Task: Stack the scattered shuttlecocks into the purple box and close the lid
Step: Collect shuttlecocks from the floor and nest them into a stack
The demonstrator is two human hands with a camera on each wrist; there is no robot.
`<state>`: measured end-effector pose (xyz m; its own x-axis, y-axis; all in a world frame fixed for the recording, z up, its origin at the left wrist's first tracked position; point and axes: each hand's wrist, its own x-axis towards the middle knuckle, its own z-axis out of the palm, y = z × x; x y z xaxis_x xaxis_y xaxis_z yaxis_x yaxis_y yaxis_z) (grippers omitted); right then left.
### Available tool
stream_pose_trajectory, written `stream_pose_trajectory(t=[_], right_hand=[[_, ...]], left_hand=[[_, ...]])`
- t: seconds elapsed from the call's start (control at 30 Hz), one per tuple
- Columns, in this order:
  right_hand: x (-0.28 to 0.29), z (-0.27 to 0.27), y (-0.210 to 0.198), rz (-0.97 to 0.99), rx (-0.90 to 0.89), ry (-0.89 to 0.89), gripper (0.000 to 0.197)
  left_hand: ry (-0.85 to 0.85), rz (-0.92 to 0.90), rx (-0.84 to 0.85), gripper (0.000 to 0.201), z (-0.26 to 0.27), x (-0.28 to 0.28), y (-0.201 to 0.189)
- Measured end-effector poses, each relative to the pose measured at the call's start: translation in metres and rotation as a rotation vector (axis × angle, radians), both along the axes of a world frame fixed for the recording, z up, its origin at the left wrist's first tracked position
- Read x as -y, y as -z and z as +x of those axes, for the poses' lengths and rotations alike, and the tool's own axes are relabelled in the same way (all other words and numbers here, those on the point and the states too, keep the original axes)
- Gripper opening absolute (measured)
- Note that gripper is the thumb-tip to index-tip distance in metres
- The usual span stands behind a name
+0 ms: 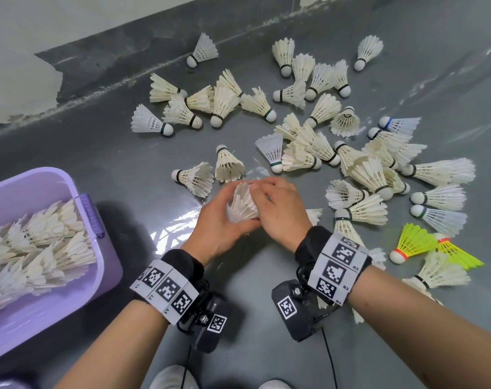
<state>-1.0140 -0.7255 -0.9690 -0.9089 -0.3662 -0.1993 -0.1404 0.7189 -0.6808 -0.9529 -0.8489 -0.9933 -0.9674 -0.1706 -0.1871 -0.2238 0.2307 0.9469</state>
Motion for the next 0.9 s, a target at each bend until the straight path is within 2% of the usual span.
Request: stream_pose_trajectory(t=[0.1,0.23,0.33,0.43,0.57,0.73,0.9], right_hand=[[-0.010,0.000,-0.001,0.048,-0.018,0.019,0.039],[-0.030,-0.009,0.002,0.170,-0.062,0.234,0.035],[-0.047,-0.015,0.001,0.341,0.003,0.327,0.041],[-0.061,-0.017,0.002,0.424,0.078,0.363,0.044],[-0.069,-0.013,0.004,0.417,0.176,0.318,0.051],[-0.071,0.000,0.003,0.416,0.183,0.289,0.050],[-0.070,0.000,0.005,0.147,0.194,0.399,0.039]], left_hand=[[0.012,-0.047,0.032,0.068,-0.002,-0.005,0.004],[0.019,-0.125,0.056,0.058,-0.006,-0.009,0.010],[0.046,-0.174,0.073,0.054,-0.008,-0.012,0.012],[0.084,-0.183,0.106,0.056,-0.006,-0.015,0.014],[0.119,-0.210,0.131,0.056,-0.001,-0.019,0.013],[0.142,-0.244,0.156,0.052,0.006,-0.022,0.013],[0.135,-0.245,0.176,0.057,0.008,-0.024,0.010]])
